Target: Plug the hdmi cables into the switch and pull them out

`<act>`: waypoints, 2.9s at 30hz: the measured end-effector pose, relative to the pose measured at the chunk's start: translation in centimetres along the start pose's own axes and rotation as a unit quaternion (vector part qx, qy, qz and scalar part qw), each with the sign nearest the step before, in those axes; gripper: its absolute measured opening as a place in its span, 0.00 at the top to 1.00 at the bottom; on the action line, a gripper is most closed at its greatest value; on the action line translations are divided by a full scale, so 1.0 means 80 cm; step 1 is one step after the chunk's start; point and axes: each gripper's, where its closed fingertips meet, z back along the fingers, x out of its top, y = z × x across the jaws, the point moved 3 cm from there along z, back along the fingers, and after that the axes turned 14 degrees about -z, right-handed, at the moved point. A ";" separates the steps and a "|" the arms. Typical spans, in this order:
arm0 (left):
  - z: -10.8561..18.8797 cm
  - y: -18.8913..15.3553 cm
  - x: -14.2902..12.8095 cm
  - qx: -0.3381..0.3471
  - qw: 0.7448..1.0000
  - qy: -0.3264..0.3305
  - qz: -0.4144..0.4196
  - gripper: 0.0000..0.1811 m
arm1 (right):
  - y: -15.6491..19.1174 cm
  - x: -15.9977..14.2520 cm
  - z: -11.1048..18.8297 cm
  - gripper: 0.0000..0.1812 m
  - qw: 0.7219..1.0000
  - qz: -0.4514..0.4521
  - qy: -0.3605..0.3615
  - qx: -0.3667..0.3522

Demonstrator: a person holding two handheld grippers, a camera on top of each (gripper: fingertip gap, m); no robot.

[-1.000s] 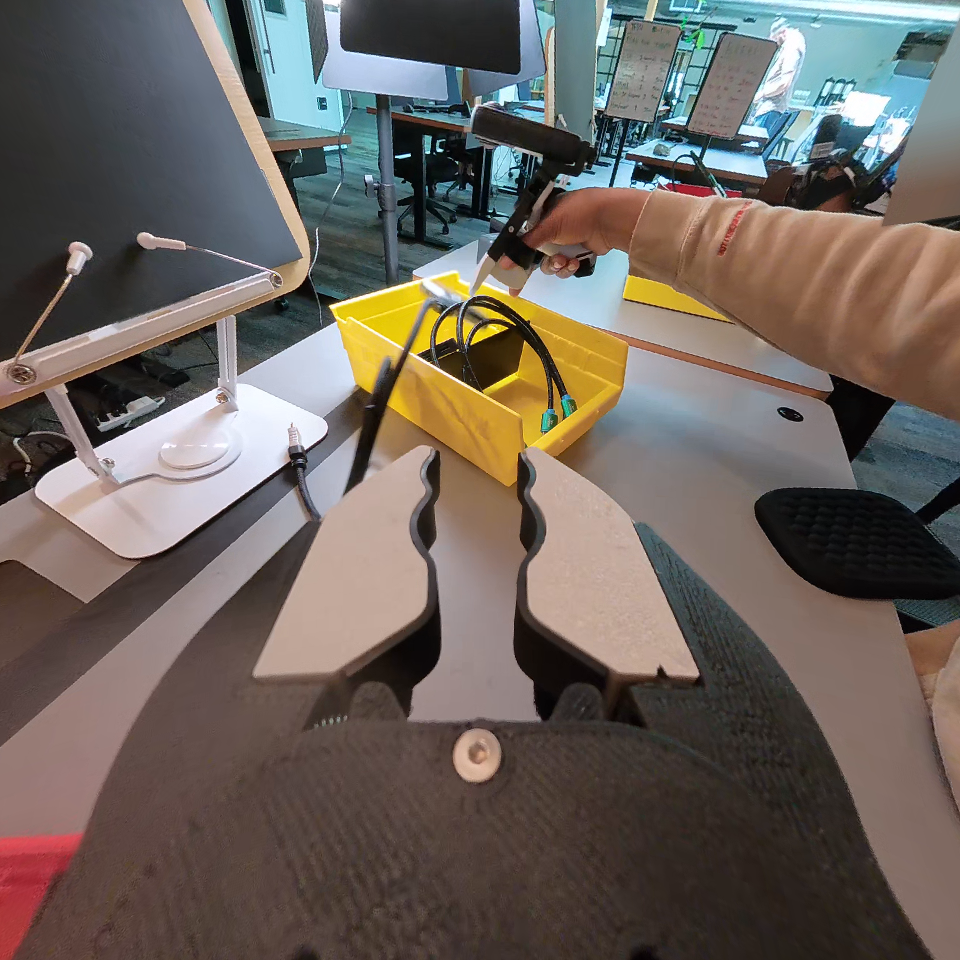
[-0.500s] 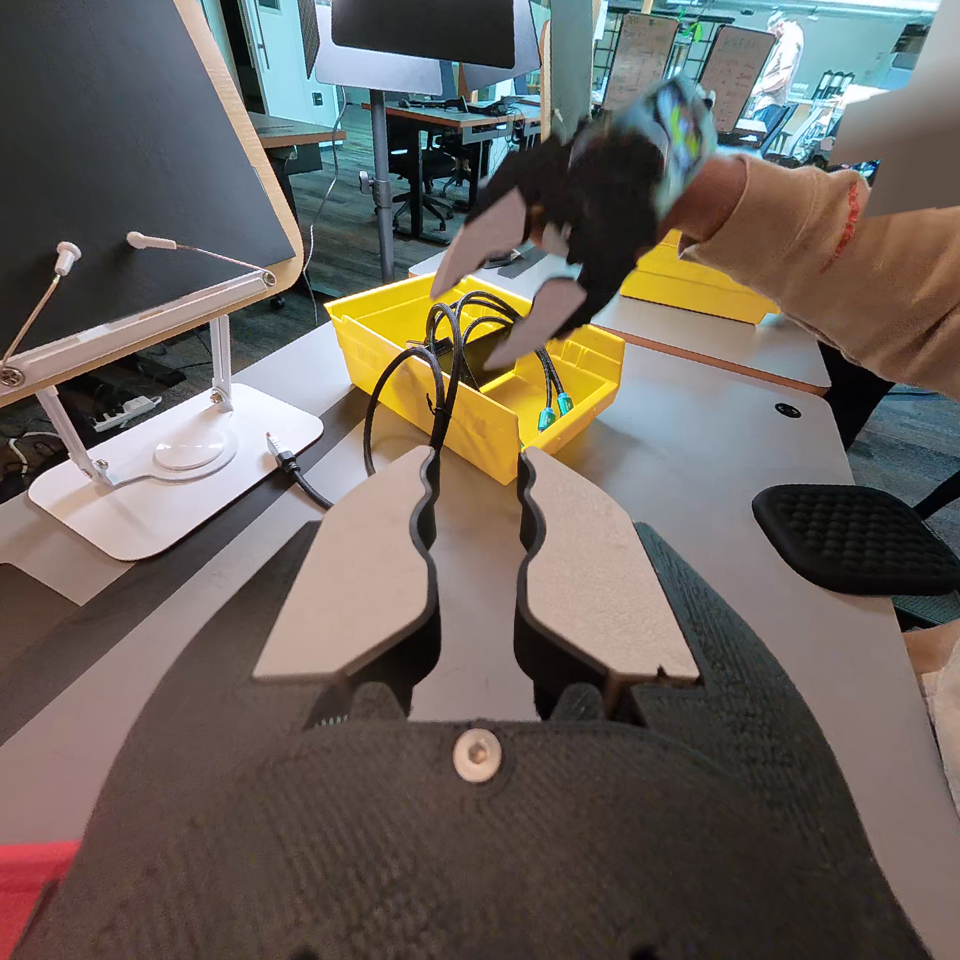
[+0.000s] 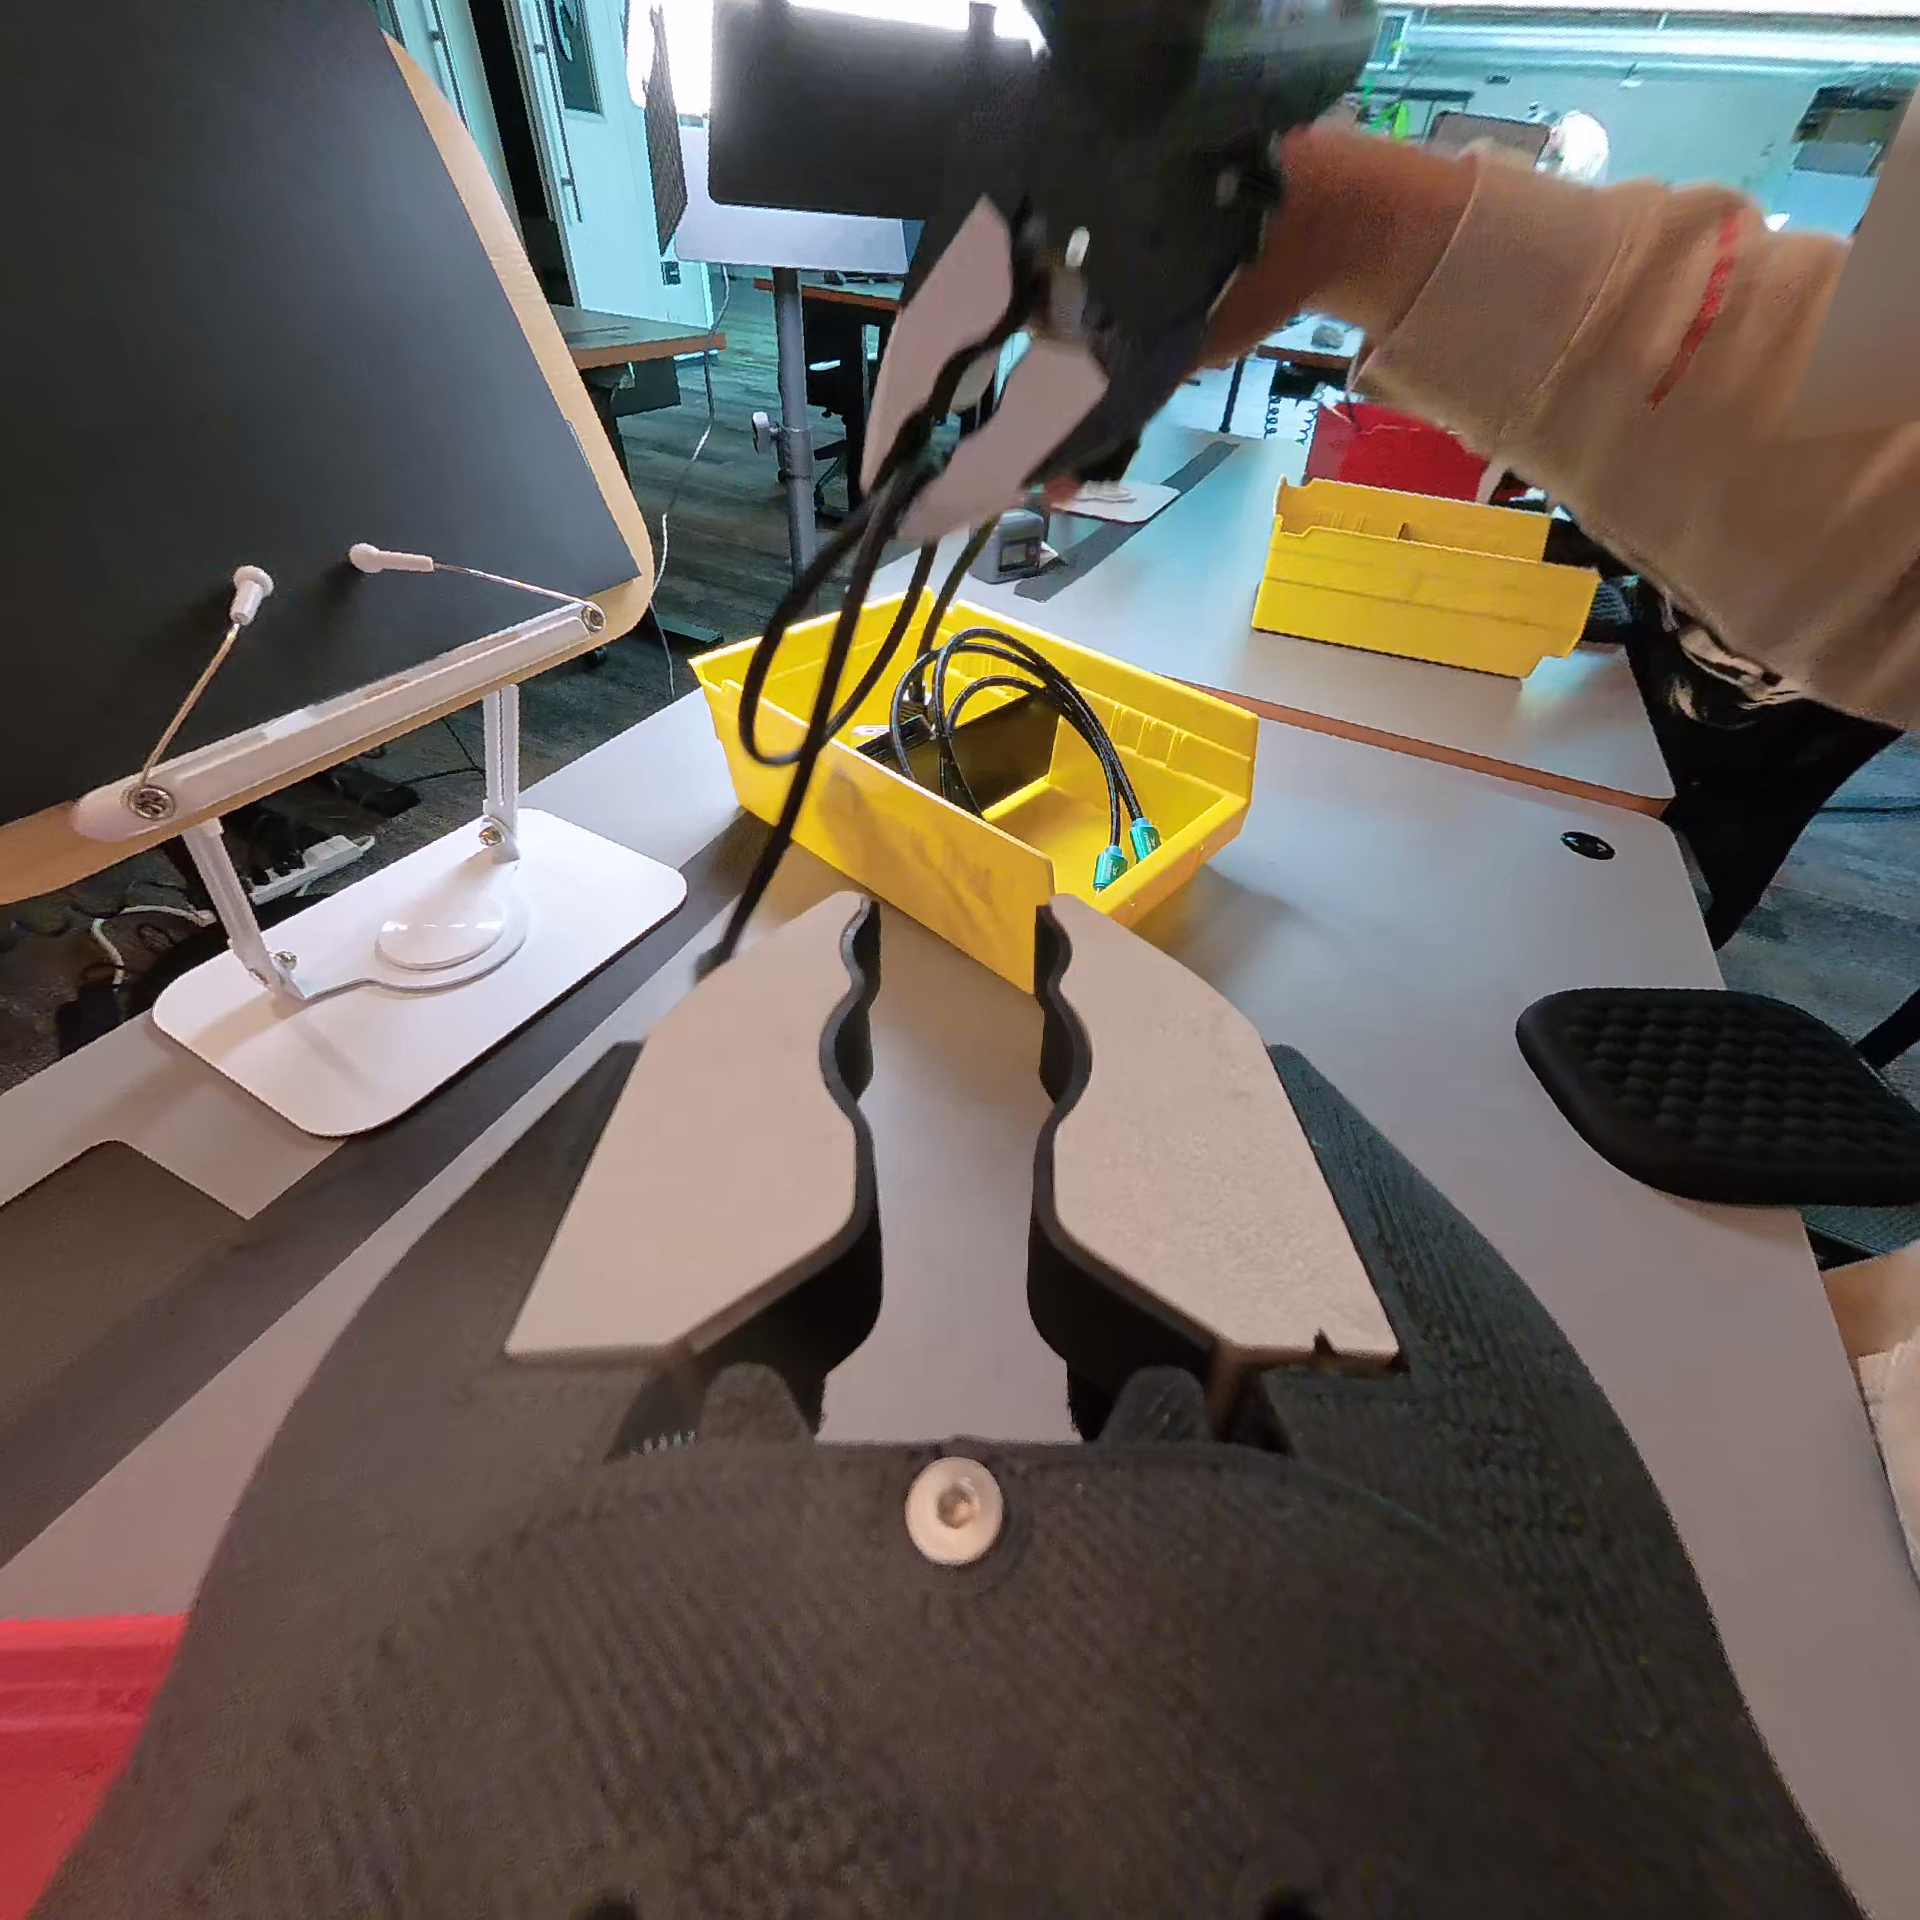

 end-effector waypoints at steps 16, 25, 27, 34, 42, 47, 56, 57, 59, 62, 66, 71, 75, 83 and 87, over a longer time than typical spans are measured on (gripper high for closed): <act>-0.014 -0.006 -0.007 -0.009 1.000 0.011 0.000 0.85 | -0.114 -0.226 0.035 0.94 0.960 -0.166 0.135 -0.180; -0.021 0.003 -0.026 -0.008 0.999 0.027 0.017 0.85 | -0.075 -0.179 0.024 0.94 0.986 -0.096 0.083 -0.110; -0.021 0.004 -0.028 -0.008 0.999 0.028 0.019 0.85 | -0.075 -0.166 0.033 0.94 0.987 -0.095 0.066 -0.114; -0.022 0.006 -0.032 -0.009 0.999 0.029 0.027 0.85 | -0.065 -0.173 0.062 0.95 0.988 -0.095 0.074 -0.095; -0.030 -0.003 -0.030 -0.018 0.999 0.032 0.022 0.85 | -0.070 -0.190 0.008 0.94 0.984 -0.088 0.124 -0.096; -0.029 -0.002 -0.033 -0.014 0.999 0.040 0.010 0.85 | -0.082 -0.172 -0.066 0.95 0.983 -0.084 0.142 -0.080; -0.018 0.011 -0.041 -0.003 0.998 0.056 0.017 0.84 | -0.090 -0.172 -0.157 0.95 0.971 -0.027 0.226 -0.078; -0.018 0.011 -0.040 -0.003 0.998 0.055 0.016 0.84 | -0.094 -0.173 -0.162 0.94 0.971 -0.024 0.223 -0.084; -0.018 0.010 -0.038 -0.004 0.998 0.055 0.014 0.84 | -0.104 -0.175 -0.168 0.94 0.969 -0.019 0.220 -0.113; -0.014 0.011 -0.039 0.004 0.998 0.062 0.007 0.84 | -0.112 -0.167 -0.162 0.85 0.971 -0.043 0.202 -0.117; -0.006 0.016 -0.035 0.009 0.999 0.051 0.012 0.84 | -0.103 -0.134 -0.121 0.71 0.981 -0.097 0.156 -0.056; -0.006 0.016 -0.034 0.008 0.999 0.048 0.015 0.84 | -0.076 -0.104 -0.062 0.68 0.989 -0.109 0.090 -0.051; -0.014 0.008 -0.032 -0.002 0.999 0.046 0.016 0.84 | -0.078 -0.120 -0.049 0.69 0.984 -0.104 0.116 -0.090; -0.018 0.005 -0.036 -0.001 0.998 0.061 0.007 0.84 | -0.112 -0.139 -0.034 0.71 0.975 -0.141 0.165 -0.048; -0.015 0.013 -0.039 0.001 0.998 0.053 0.021 0.84 | -0.143 -0.110 -0.005 0.86 0.966 -0.200 0.069 -0.151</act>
